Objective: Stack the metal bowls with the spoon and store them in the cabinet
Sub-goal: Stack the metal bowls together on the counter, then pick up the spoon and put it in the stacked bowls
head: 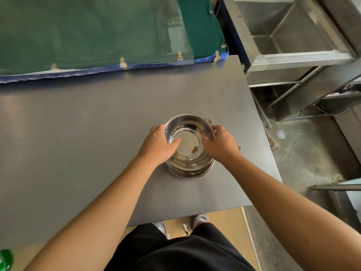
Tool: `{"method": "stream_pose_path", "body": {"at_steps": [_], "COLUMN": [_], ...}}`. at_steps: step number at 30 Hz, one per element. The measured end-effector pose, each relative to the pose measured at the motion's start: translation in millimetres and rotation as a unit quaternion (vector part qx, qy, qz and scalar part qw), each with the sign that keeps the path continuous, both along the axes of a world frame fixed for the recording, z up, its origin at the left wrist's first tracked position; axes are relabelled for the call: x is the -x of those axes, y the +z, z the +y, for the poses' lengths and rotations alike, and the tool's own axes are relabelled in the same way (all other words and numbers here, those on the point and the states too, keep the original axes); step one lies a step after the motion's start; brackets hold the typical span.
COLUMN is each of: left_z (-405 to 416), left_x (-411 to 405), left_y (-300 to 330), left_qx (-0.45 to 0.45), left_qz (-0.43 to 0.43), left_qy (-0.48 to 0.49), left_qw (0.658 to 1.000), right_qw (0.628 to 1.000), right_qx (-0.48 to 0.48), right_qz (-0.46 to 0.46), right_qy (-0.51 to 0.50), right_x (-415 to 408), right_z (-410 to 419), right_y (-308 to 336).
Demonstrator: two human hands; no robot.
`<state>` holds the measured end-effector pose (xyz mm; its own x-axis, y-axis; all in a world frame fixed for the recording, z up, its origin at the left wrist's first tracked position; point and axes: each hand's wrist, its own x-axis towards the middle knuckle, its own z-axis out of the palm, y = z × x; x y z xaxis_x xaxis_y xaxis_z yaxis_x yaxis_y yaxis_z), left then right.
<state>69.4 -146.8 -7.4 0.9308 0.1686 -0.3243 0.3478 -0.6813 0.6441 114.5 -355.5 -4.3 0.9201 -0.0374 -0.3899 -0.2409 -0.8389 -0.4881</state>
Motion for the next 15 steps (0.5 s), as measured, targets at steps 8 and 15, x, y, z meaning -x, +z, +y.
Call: {"method": "stream_pose_path", "body": {"at_steps": [8,15], "left_z": [-15,-24], "left_x": [18,20], "left_y": [-19,-35], "left_qx": [-0.005,-0.025], "left_qz": [0.05,0.066], "left_qy": [-0.012,-0.001], "left_qw": [0.999,0.998], "right_qw": [0.999,0.999], "right_qx": [0.004,0.024], "right_qz": [0.037,0.043], "right_qy": [-0.015,-0.004], "right_x": [23,26], "right_z": [-9,-9], "right_y": [-19,-33]}}
